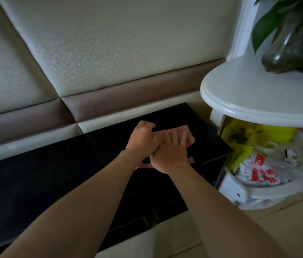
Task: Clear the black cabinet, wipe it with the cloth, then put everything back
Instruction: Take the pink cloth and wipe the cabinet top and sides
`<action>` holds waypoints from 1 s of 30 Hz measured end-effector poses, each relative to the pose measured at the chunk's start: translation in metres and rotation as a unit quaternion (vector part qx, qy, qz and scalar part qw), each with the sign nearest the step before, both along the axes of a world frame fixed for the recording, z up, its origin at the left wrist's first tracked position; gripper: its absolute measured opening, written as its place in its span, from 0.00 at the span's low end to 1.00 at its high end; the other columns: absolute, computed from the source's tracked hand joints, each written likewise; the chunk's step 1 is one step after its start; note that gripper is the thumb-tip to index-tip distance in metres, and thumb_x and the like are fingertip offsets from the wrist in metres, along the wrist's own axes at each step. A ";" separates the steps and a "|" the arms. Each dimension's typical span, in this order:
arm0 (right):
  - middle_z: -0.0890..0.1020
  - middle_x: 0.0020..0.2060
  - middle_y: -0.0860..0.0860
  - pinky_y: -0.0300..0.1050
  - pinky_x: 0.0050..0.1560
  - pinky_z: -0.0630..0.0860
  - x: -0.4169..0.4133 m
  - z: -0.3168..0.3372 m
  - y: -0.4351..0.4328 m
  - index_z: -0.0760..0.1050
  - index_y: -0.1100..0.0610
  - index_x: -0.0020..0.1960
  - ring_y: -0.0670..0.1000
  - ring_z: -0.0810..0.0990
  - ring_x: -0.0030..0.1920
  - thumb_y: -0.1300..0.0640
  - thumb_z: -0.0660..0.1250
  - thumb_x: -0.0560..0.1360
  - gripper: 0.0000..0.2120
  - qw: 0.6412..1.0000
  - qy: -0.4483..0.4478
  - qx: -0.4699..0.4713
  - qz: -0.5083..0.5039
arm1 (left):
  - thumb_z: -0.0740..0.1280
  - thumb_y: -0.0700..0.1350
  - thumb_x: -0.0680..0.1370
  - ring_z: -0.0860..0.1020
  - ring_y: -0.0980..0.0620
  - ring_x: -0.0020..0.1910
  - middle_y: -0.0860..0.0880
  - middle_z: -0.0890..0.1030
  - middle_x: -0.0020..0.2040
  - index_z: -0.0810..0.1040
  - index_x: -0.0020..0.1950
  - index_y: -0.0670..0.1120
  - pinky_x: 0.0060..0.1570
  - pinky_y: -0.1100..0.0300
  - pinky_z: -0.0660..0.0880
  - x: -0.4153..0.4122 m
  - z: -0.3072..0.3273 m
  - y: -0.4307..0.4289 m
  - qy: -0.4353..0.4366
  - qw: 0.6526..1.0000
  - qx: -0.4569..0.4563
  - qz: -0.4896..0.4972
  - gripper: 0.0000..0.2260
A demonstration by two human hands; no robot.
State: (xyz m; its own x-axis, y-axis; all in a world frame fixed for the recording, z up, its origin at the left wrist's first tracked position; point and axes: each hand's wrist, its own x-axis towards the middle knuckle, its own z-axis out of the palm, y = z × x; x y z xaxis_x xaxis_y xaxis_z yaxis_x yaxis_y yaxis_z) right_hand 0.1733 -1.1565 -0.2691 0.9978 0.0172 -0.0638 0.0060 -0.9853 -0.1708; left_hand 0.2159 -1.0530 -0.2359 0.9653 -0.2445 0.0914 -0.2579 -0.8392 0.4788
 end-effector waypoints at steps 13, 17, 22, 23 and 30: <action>0.44 0.82 0.51 0.70 0.75 0.36 -0.030 -0.007 -0.055 0.47 0.35 0.79 0.61 0.40 0.81 0.31 0.40 0.79 0.29 1.000 0.009 -0.001 0.010 | 0.57 0.50 0.82 0.72 0.43 0.67 0.46 0.71 0.71 0.74 0.72 0.47 0.66 0.47 0.69 -0.005 0.007 -0.035 -0.046 0.993 0.095 -0.059 0.20; 0.43 0.82 0.49 0.68 0.75 0.37 -0.047 -0.010 -0.093 0.40 0.32 0.78 0.59 0.39 0.81 0.31 0.40 0.79 0.29 0.999 0.016 -0.006 -0.028 | 0.57 0.52 0.82 0.71 0.43 0.67 0.46 0.71 0.71 0.73 0.72 0.47 0.66 0.48 0.68 -0.005 0.007 -0.044 -0.049 0.990 0.102 -0.086 0.20; 0.42 0.82 0.48 0.68 0.75 0.36 -0.049 -0.010 -0.103 0.39 0.32 0.78 0.58 0.39 0.81 0.32 0.41 0.80 0.28 0.999 0.023 -0.001 -0.029 | 0.56 0.52 0.83 0.71 0.42 0.67 0.45 0.70 0.71 0.72 0.73 0.47 0.66 0.47 0.68 0.005 0.002 -0.048 -0.044 0.986 0.126 -0.099 0.21; 0.42 0.82 0.48 0.67 0.75 0.36 -0.046 -0.010 -0.103 0.39 0.31 0.78 0.58 0.39 0.81 0.32 0.41 0.80 0.28 0.999 0.022 0.000 -0.029 | 0.56 0.52 0.82 0.71 0.42 0.67 0.45 0.71 0.71 0.73 0.72 0.47 0.65 0.47 0.68 0.008 0.001 -0.048 -0.045 0.986 0.129 -0.098 0.20; 0.40 0.82 0.48 0.66 0.75 0.33 0.005 -0.007 -0.109 0.36 0.31 0.78 0.58 0.36 0.80 0.32 0.39 0.79 0.29 0.999 0.038 -0.008 -0.013 | 0.56 0.50 0.83 0.72 0.42 0.67 0.45 0.72 0.70 0.73 0.72 0.46 0.65 0.47 0.68 0.043 0.001 -0.034 -0.051 0.986 0.134 -0.081 0.20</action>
